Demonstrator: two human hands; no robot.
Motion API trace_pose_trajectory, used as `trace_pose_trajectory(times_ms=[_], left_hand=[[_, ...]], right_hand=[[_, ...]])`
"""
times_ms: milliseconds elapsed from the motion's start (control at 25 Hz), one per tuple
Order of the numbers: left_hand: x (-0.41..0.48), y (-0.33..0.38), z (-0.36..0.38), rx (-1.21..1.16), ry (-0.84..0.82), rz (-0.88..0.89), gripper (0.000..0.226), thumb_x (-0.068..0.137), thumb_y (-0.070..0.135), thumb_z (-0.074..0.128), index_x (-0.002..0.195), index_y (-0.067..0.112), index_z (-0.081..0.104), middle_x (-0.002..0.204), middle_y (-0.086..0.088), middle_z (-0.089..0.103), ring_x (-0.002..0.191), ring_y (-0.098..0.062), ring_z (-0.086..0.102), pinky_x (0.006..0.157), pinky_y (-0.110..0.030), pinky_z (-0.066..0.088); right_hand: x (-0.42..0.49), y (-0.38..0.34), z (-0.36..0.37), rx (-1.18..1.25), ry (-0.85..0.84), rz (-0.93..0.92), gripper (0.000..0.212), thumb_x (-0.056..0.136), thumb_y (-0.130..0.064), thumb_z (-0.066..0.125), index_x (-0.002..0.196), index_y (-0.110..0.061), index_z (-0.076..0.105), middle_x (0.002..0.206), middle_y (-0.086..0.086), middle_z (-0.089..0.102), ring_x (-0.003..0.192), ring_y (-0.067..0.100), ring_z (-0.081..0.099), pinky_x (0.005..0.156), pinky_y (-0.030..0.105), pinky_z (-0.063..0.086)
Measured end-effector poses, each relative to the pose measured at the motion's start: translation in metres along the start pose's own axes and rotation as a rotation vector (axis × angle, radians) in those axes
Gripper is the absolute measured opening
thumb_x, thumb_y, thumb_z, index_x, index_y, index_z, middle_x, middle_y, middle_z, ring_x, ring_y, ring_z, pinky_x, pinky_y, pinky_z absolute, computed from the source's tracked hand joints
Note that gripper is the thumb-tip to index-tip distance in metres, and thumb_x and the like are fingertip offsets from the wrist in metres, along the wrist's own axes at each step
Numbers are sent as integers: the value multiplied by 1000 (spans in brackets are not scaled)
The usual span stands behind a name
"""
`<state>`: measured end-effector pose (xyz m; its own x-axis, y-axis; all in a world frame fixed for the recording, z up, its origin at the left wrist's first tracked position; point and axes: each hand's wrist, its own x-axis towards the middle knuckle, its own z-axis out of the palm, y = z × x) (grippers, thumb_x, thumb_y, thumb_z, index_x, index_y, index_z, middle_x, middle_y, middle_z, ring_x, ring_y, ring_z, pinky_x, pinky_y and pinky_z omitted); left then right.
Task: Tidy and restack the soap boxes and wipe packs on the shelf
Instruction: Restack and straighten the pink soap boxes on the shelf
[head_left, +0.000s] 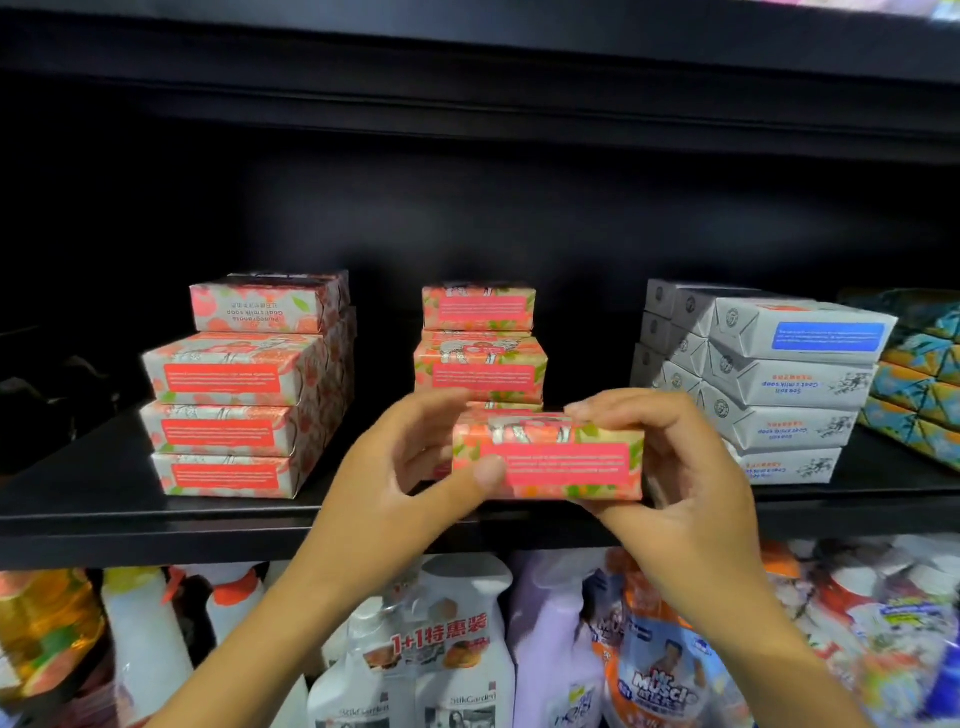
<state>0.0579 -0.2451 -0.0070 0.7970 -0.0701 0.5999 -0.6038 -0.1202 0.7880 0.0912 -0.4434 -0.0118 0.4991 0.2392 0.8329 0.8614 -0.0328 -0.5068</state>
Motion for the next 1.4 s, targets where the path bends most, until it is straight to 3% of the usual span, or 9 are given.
trace_pose_trajectory(times_ms=[200,320,400,520,640,760,960,1160,1400], left_hand=[[1,-3,4,-69,-55,25,56,58,8,85,109,11,63,106,3,71,98,-11,67,79,-15,51],[1,-5,5,-9,-57,97,62,59,18,84,116,15,59,114,4,67,108,-12,63,85,-18,50],[2,-8,8,31,-77,136,64,62,18,83,120,16,56,118,5,64,112,-12,61,87,-18,49],[0,-12,16,123,-52,185,69,63,28,83,125,22,53,122,9,61,116,-12,57,91,-22,48],[-3,-15,7,344,139,248,58,65,43,78,118,25,60,116,14,62,112,-8,58,90,-18,47],[-10,-25,-16,596,279,288,33,71,48,69,88,20,66,88,14,65,88,-5,62,76,-19,49],[-18,-37,-22,1015,212,208,44,70,63,54,70,21,66,71,12,63,71,-12,61,55,-31,52],[-16,-37,-26,1019,183,115,49,66,72,49,74,27,67,75,18,62,74,-6,57,56,-17,44],[-17,-36,-26,1007,189,94,51,65,74,48,75,28,67,76,17,62,75,-6,57,57,-16,42]], right_hand=[[1,3,0,-197,-64,-63,53,67,8,61,102,-30,47,122,-15,53,119,6,49,87,12,41],[2,0,-10,-389,-243,-63,68,69,-24,76,130,-18,46,141,-8,40,132,6,35,100,12,32],[5,-3,-13,-509,-290,-81,74,70,-34,74,135,-13,45,137,-6,42,129,8,36,103,16,32],[7,-6,-18,-639,-251,-131,69,71,-32,72,131,-8,50,124,-1,49,118,12,42,96,16,34],[5,-3,-35,-716,-176,-61,73,66,-37,74,130,-8,52,121,-1,51,114,12,44,94,14,33],[4,5,-49,-755,-127,111,73,67,-38,80,131,-15,51,118,-10,48,115,11,42,85,16,31],[9,23,-44,-855,-265,251,69,72,-40,74,133,-21,46,125,-5,49,116,13,39,86,24,31],[19,38,-36,-857,-414,231,61,83,-35,66,137,-19,45,139,-1,45,127,16,37,101,23,27],[28,55,-26,-933,-374,211,49,88,-24,62,135,-18,48,142,-2,45,132,16,37,106,26,28]])
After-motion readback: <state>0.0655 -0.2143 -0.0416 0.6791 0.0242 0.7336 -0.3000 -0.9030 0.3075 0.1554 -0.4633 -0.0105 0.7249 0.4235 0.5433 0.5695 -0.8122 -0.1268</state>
